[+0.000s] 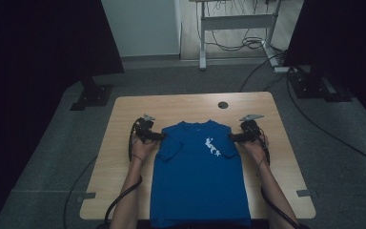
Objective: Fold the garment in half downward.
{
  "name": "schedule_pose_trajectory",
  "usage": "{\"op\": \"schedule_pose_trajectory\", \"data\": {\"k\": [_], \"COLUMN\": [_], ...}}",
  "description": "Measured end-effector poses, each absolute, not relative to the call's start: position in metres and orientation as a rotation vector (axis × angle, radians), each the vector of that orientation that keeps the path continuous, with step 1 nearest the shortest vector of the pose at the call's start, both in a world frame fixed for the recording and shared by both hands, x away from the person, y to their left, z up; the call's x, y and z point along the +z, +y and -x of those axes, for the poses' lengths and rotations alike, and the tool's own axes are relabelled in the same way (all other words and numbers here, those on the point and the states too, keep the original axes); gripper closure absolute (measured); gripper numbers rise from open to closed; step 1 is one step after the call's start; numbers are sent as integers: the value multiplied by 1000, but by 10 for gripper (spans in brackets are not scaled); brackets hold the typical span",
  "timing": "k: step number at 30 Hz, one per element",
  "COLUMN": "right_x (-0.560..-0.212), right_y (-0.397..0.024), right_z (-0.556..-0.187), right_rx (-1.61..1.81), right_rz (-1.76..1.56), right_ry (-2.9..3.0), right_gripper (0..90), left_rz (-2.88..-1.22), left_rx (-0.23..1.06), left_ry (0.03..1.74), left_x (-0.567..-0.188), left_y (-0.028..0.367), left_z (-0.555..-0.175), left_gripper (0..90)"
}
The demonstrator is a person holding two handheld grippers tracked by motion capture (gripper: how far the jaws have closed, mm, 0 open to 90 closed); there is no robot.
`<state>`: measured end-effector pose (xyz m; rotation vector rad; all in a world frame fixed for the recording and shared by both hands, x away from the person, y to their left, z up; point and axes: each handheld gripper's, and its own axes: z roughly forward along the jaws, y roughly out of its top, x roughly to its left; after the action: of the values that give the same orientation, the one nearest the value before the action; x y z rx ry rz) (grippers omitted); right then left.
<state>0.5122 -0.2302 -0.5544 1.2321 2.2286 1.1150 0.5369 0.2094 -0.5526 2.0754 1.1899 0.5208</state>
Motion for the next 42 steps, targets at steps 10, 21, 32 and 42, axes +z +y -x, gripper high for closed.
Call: {"op": "schedule_pose_trajectory", "data": {"k": [10, 21, 32, 42], "right_x": [-556, -558, -558, -558], "right_y": [-226, -221, -218, -214], "right_z": [-520, -524, -517, -513], "right_rx": [1128, 1107, 1182, 1194], "right_rz": [-1209, -1192, -1166, -1165], "right_ry": [2223, 2267, 2306, 2313], "right_gripper": [271, 361, 724, 847], "left_rz": [-2074, -2077, -2075, -2050], "left_rx": [517, 504, 481, 358], "left_ry": [1189, 1181, 1037, 997], "left_x": [-553, -553, -551, -551], "left_y": [210, 210, 208, 206], "left_z": [-537, -537, -526, -521], "left_gripper": [42, 32, 390, 834]}}
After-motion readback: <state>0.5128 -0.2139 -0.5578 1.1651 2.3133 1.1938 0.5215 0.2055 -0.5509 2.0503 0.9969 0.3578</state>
